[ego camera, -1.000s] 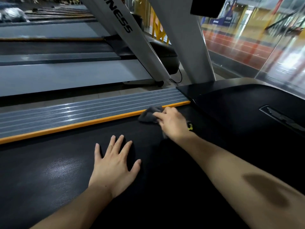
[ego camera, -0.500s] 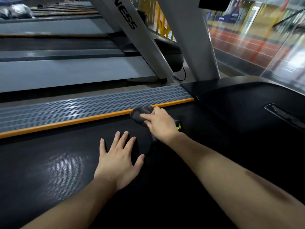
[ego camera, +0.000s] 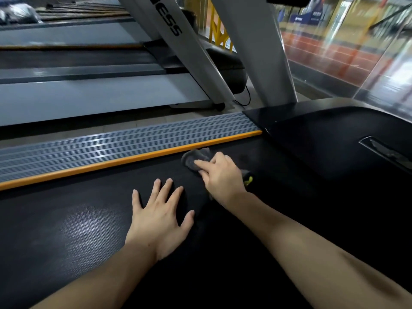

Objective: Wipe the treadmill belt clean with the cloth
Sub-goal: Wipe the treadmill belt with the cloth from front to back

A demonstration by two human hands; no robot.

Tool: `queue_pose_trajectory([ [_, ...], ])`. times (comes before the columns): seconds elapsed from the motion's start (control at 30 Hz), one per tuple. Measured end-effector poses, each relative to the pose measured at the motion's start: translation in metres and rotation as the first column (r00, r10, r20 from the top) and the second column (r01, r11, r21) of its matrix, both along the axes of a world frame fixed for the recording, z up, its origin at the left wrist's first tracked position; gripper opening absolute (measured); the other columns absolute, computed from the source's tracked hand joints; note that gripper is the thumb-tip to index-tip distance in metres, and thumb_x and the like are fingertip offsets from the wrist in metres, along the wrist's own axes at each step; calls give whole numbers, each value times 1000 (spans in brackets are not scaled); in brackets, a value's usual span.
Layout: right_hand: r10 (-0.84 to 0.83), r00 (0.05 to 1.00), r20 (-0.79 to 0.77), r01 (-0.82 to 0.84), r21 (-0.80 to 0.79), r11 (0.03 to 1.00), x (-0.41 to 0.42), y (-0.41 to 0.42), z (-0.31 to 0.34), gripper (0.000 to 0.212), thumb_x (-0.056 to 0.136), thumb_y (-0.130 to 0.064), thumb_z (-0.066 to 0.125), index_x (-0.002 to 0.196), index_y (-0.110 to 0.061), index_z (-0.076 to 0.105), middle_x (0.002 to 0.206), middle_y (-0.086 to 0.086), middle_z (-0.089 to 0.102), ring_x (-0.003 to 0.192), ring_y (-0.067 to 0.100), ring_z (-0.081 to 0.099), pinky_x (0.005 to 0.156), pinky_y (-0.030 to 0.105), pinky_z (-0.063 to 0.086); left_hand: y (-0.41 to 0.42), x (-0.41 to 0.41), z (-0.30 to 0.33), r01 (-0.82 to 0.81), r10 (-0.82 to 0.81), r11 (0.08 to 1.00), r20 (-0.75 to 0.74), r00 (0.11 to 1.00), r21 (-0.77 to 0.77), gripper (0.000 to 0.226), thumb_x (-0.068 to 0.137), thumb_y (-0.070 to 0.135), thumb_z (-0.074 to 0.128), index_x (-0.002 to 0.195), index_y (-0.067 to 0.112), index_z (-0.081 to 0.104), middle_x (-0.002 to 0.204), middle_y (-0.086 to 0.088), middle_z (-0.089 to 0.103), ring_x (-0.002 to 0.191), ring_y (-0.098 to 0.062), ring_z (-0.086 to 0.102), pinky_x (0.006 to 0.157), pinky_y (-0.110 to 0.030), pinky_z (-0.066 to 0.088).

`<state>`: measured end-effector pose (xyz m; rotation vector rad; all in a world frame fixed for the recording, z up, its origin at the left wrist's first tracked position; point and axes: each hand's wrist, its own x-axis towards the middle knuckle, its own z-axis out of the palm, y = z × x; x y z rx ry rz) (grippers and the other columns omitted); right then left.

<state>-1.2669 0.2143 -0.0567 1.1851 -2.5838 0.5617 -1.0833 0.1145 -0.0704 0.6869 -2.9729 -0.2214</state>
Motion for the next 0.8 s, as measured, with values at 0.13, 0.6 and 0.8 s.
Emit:
queue_pose_trajectory([
  [0.13, -116, 987, -111, 127, 101, 987, -59, 38, 6, 32, 93, -38, 55, 124, -43, 64, 102, 6, 53, 94, 29, 56, 76, 38, 51, -1, 1, 0, 5, -5, 1000, -9, 1000, -7, 81, 87, 76, 10, 158, 37, 21, 171, 9, 4, 156, -15, -11, 121, -65, -1],
  [0.6, 39, 997, -64, -39, -6, 999, 2, 20, 3, 31, 89, -44, 57, 118, -42, 66, 96, 4, 55, 87, 26, 57, 73, 37, 52, -2, 1, 0, 13, -13, 1000, -2, 1000, 4, 79, 89, 75, 14, 157, 37, 21, 171, 8, 6, 157, -16, -10, 121, -66, 0],
  [0.8, -497, 859, -118, 508, 95, 856, -104, 110, 14, 32, 99, -35, 49, 129, -36, 59, 107, 15, 50, 96, 38, 53, 80, 42, 51, -2, 2, 0, 22, -21, 1000, -28, 999, 20, 76, 92, 74, 17, 158, 37, 17, 171, 7, 2, 156, -16, -14, 121, -65, -5],
])
